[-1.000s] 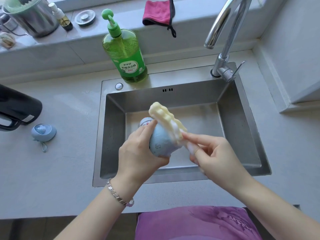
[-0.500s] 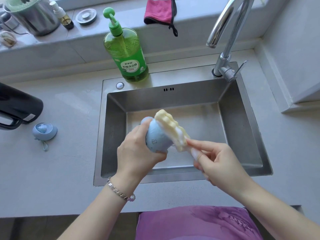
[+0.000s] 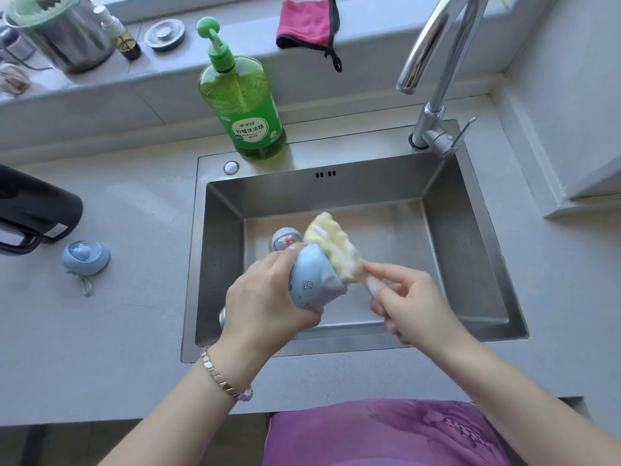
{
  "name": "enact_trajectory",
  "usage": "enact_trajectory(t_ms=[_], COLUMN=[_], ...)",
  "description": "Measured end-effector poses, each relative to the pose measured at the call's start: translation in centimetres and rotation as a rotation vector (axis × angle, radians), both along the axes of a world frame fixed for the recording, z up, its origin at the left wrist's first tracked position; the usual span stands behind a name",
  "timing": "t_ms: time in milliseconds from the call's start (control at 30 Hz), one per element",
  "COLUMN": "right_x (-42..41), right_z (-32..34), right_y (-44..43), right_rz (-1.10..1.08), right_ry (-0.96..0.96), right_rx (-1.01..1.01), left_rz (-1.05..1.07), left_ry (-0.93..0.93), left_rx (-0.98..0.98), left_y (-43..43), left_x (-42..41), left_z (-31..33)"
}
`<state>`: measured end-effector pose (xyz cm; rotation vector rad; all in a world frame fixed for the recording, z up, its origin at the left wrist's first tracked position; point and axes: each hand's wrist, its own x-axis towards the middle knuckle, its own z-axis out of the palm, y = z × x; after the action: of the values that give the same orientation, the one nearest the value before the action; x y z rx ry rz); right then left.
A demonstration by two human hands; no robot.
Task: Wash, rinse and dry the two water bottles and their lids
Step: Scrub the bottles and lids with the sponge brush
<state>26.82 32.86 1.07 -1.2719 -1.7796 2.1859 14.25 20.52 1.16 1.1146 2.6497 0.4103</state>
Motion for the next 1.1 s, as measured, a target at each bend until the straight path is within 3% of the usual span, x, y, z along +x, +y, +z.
enact_trajectory(t_ms=[100, 200, 367, 467, 633, 733, 800, 900, 967, 1033, 1100], right_x=[0.7, 0.5, -0.8, -1.0, -1.2, -1.1, -0.9, -0.6, -0.5, -0.5, -0.3], right_z=[-1.3, -1.0, -0.4, -0.6, -0.8, -0.9, -0.8, -1.0, -1.5, -1.9, -2.2], right_y=[0.9, 1.3, 0.7, 0.4, 0.5, 1.0, 1.5, 1.9, 1.7, 1.3, 0.9], right_rz=[-0.031, -0.054, 0.117, 0.101, 0.03, -0.021, -0.079, -0.124, -0.124, -0.096, -0.055], right_ry=[-0.094, -0.034, -0.03, -0.01, 0.077, 0.113, 0.139, 0.175, 0.206, 0.221, 0.219], right_rx=[0.003, 0.0, -0.145, -0.178, -0.17, -0.138, -0.107, -0.068, -0.086, -0.105, -0.111], left_rz=[-0.056, -0.159, -0.399, -0.478, -0.547, -0.401, -0.115, 0.467, 0.666, 0.739, 0.763], left_ry=[0.105, 0.256, 0.351, 0.4, 0.442, 0.419, 0.174, -0.635, -1.133, -1.354, -1.398], left_rx=[0.02, 0.047, 0.183, 0.208, 0.243, 0.204, 0.244, 0.407, 0.613, 0.752, 0.841], left_y=[-0.3, -0.4, 0.6, 1.2, 1.7, 1.1, 0.4, 0.6, 1.1, 1.9, 2.7], left_x=[-0.2, -0.5, 0.1, -0.2, -0.7, -1.0, -1.0, -0.8, -1.0, -0.9, -0.7], left_z=[-0.2, -0.7, -0.8, -0.7, -1.1, -1.1, -0.6, 0.8, 0.8, 0.6, 0.7])
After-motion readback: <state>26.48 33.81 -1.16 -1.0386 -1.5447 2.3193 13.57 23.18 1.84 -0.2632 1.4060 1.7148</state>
